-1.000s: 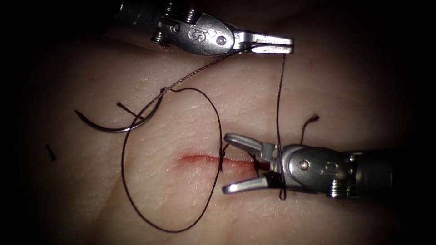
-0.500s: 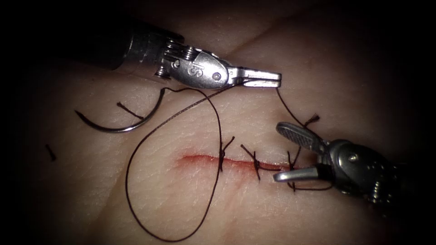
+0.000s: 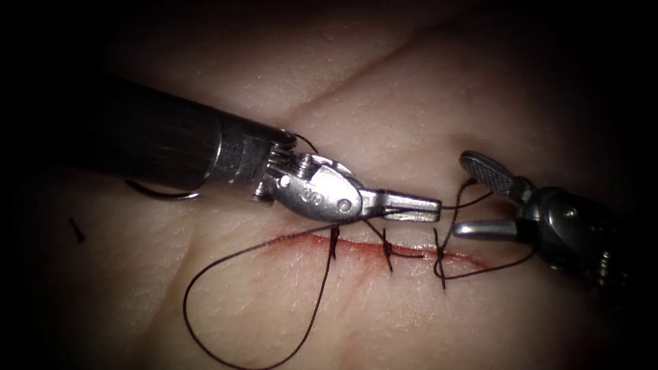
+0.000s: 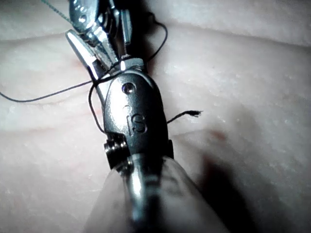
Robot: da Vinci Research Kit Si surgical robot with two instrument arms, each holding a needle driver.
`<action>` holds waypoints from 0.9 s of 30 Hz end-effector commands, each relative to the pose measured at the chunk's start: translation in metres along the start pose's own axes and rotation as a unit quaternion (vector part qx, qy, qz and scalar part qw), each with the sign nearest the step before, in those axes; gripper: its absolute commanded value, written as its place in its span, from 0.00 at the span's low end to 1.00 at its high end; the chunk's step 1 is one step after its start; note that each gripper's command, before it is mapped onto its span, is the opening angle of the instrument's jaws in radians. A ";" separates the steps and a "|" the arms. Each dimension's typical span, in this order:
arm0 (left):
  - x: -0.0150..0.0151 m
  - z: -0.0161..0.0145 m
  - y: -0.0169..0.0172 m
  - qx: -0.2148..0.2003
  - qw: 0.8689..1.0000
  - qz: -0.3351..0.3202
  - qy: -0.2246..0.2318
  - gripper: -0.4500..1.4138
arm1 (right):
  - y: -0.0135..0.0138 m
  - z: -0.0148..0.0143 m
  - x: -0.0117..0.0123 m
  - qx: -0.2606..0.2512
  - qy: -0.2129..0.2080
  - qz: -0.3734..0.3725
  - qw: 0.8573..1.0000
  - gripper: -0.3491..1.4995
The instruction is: Wound Closure
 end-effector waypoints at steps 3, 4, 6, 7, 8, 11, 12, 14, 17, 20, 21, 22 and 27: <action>-0.0004 0.0011 0.0012 -0.003 1.000 -0.001 0.000 0.00 | 0.0004 -0.0003 -0.0010 -0.024 -0.001 0.005 1.000 0.70; -0.0003 0.0013 0.0015 -0.004 1.000 -0.003 0.001 0.00 | 0.0006 -0.0004 -0.0010 -0.027 0.001 0.016 1.000 0.70; -0.0002 0.0018 0.0020 -0.005 1.000 -0.004 0.001 0.00 | 0.0008 -0.0006 -0.0009 -0.040 0.003 0.024 0.999 0.68; 0.0000 0.0024 0.0027 -0.006 1.000 -0.004 0.001 0.00 | 0.0009 -0.0007 -0.0010 -0.069 -0.002 0.027 0.997 0.68; 0.0000 0.0024 0.0027 -0.006 1.000 -0.004 0.001 0.00 | 0.0009 -0.0007 -0.0010 -0.069 -0.002 0.027 0.997 0.68; 0.0007 0.0034 0.0035 -0.008 1.000 -0.001 0.003 0.00 | 0.0007 -0.0009 -0.0017 -0.101 -0.048 0.020 0.993 0.68; 0.0010 0.0036 0.0038 -0.008 1.000 0.000 0.004 0.00 | 0.0006 -0.0009 -0.0019 -0.108 -0.062 0.020 0.992 0.68; 0.0018 0.0042 0.0043 -0.010 1.000 0.001 0.006 0.00 | 0.0003 -0.0011 -0.0026 -0.124 -0.098 0.018 0.987 0.68; 0.0032 0.0048 0.0050 -0.011 1.000 0.003 0.009 0.00 | 0.0000 -0.0014 -0.0036 -0.141 -0.132 0.018 0.981 0.67; 0.0048 0.0053 0.0057 -0.015 1.000 0.003 0.012 0.00 | -0.0003 -0.0018 -0.0048 -0.153 -0.151 0.031 0.976 0.67; 0.0054 0.0055 0.0059 -0.015 1.000 0.003 0.012 0.00 | -0.0004 -0.0019 -0.0052 -0.156 -0.159 0.038 0.974 0.67; 0.0057 0.0056 0.0061 -0.015 1.000 0.003 0.013 0.00 | -0.0004 -0.0020 -0.0056 -0.159 -0.166 0.045 0.972 0.67; 0.0067 0.0061 0.0063 -0.018 1.000 0.003 0.012 0.00 | 0.0005 -0.0034 -0.0078 -0.191 -0.181 0.073 0.962 0.69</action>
